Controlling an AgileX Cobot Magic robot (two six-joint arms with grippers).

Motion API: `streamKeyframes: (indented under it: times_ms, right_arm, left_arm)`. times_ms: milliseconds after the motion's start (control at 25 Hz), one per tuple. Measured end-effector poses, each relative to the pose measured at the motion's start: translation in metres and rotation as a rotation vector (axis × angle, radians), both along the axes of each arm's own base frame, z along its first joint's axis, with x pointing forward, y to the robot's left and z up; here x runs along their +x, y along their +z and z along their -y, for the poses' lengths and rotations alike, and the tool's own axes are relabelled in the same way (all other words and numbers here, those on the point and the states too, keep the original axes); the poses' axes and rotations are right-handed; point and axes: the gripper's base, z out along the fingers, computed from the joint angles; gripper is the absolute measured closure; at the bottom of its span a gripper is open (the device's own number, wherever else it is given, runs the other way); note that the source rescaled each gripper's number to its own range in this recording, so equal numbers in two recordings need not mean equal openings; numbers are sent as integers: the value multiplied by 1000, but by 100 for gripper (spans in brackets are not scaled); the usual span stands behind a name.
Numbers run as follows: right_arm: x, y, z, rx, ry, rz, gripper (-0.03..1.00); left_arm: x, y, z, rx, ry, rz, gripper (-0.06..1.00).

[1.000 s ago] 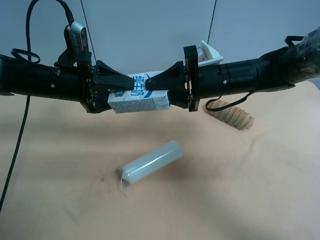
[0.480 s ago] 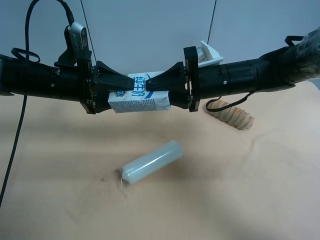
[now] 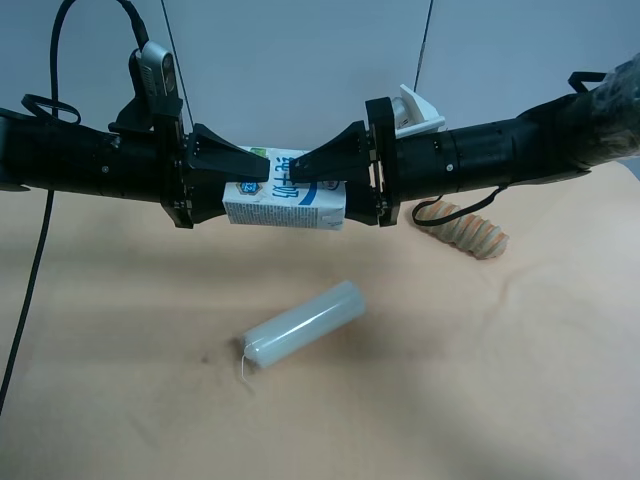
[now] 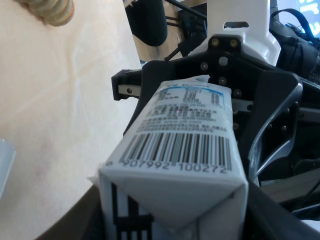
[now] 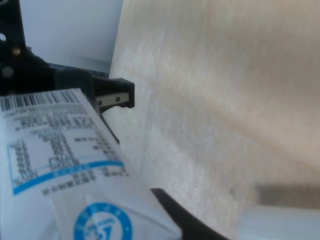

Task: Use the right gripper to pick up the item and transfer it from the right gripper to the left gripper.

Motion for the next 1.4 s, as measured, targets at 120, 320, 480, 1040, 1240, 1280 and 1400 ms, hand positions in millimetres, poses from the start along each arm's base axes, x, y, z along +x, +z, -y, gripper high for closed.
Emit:
streamKeyframes:
  times_ms: [120,320,480,1040,1240,1280,1400]
  right_arm:
    - [0,0,0,0,0,0,70]
    - [0,0,0,0,0,0,70]
    - [0,0,0,0,0,0,70]
    - [0,0,0,-2,2,0,61]
    - [-2,-2,0,-20,22,5,61]
    - [-3,-3,0,-29,33,6,60]
    - [-6,-5,1,-61,73,6,46]
  left_arm:
    - [0,0,0,0,0,0,89]
    - [0,0,0,0,0,0,89]
    - [0,0,0,-1,-1,0,89]
    - [0,0,0,4,-1,0,90]
    - [0,-1,0,8,-5,1,90]
    - [-1,-1,0,8,-6,1,90]
    - [0,-2,0,18,-3,-1,93]
